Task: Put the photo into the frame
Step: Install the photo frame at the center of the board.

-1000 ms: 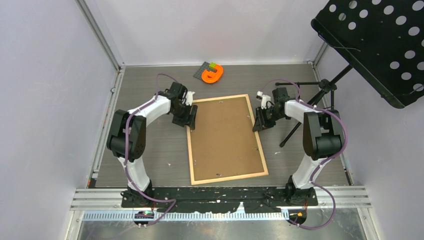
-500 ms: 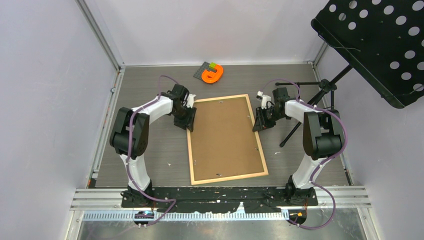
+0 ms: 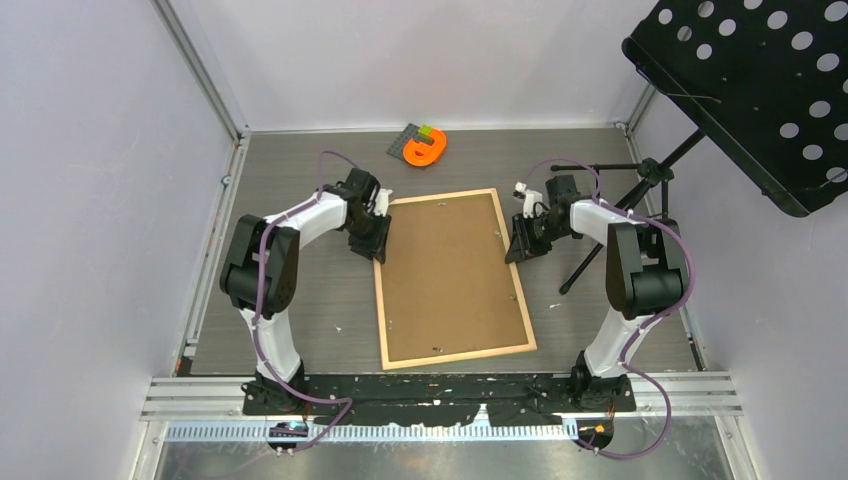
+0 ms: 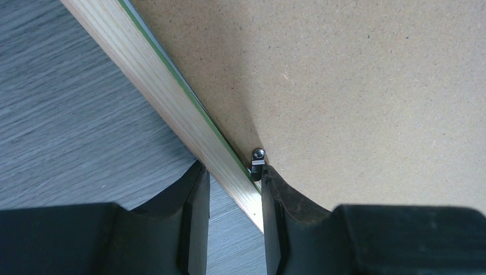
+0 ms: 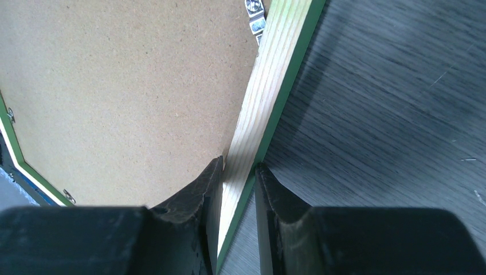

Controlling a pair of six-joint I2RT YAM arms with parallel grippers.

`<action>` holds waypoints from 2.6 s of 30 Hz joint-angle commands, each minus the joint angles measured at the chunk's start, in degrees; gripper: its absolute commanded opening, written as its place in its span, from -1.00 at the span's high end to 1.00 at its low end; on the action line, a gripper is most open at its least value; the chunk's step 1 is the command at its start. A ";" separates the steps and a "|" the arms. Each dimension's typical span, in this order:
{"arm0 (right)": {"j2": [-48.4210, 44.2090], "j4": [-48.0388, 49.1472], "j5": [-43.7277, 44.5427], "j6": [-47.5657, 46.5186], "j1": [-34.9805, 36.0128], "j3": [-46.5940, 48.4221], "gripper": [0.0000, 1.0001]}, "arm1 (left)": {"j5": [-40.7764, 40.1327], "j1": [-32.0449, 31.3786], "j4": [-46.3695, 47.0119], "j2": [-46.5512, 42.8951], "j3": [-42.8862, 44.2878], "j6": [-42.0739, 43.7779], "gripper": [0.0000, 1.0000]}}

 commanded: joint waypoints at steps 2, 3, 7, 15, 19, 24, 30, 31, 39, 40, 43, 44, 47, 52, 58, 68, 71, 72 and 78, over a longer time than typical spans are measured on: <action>0.55 -0.56 -0.97 -1.17 -0.36 1.03 0.88 | -2.09 -0.28 1.82 0.13 0.41 0.76 0.66; 0.58 -0.58 -0.97 -1.19 -0.33 1.03 0.88 | -2.10 -0.28 1.86 0.20 0.48 0.74 0.70; 0.47 -0.53 -0.98 -1.20 -0.28 1.03 0.89 | -1.83 -0.28 2.10 0.10 0.83 1.00 0.96; -0.65 -0.44 -1.24 -0.39 -0.32 0.75 0.89 | 1.86 0.60 0.62 0.61 1.59 1.30 1.00; -0.79 0.15 -1.57 1.16 -0.28 0.44 0.89 | 3.33 1.27 -0.69 2.30 2.58 1.69 1.00; 0.02 0.34 -1.75 2.51 -0.34 0.22 0.89 | 5.59 2.37 -1.21 4.72 3.81 1.17 1.00; 0.10 0.92 -1.84 3.41 -0.32 -0.17 0.89 | 8.27 4.38 -3.09 5.96 5.29 0.45 0.95; 0.05 0.96 -1.89 3.48 -0.34 -0.19 0.89 | 8.04 4.53 -3.19 5.97 5.30 0.45 0.90; 0.36 1.24 -2.74 3.81 -0.33 -0.37 0.89 | 6.84 4.65 -3.09 5.89 5.99 -0.38 0.62; 0.51 1.20 -2.76 3.81 -0.32 -0.37 0.89 | 6.76 4.65 -3.09 5.88 5.98 -0.38 0.61; 0.63 1.17 -2.81 3.81 -0.28 -0.42 0.89 | 5.71 4.49 -3.13 5.81 5.82 -0.34 0.61; 0.62 1.21 -2.86 3.85 -0.35 -0.38 0.89 | 5.27 4.29 -3.14 5.80 5.70 -0.19 0.61; 0.62 1.27 -2.90 3.89 -0.32 -0.37 0.89 | 3.31 3.36 -3.01 5.59 5.14 0.26 0.63; 0.72 1.31 -3.18 3.89 -0.32 -0.38 0.89 | -2.88 0.03 -2.88 4.94 4.95 0.50 0.69; 0.79 1.27 -3.96 3.98 -0.32 -0.33 0.89 | -8.29 -2.91 -2.08 4.22 4.06 -0.19 0.78; 1.08 1.26 -4.97 3.98 -0.47 -0.37 0.89 | -12.30 -5.44 -2.86 5.03 6.07 1.03 1.00; 1.06 1.27 -5.18 3.94 -0.52 -0.45 0.89 | -13.22 -6.57 -2.08 4.69 6.53 2.07 1.00; 1.08 1.31 -5.18 3.92 -0.61 -0.46 0.88 | -13.97 -7.01 -1.70 4.53 6.50 2.60 1.00; 1.30 1.10 -5.77 3.75 -0.63 -0.37 0.89 | -14.50 -8.77 -0.04 3.88 6.62 4.78 1.00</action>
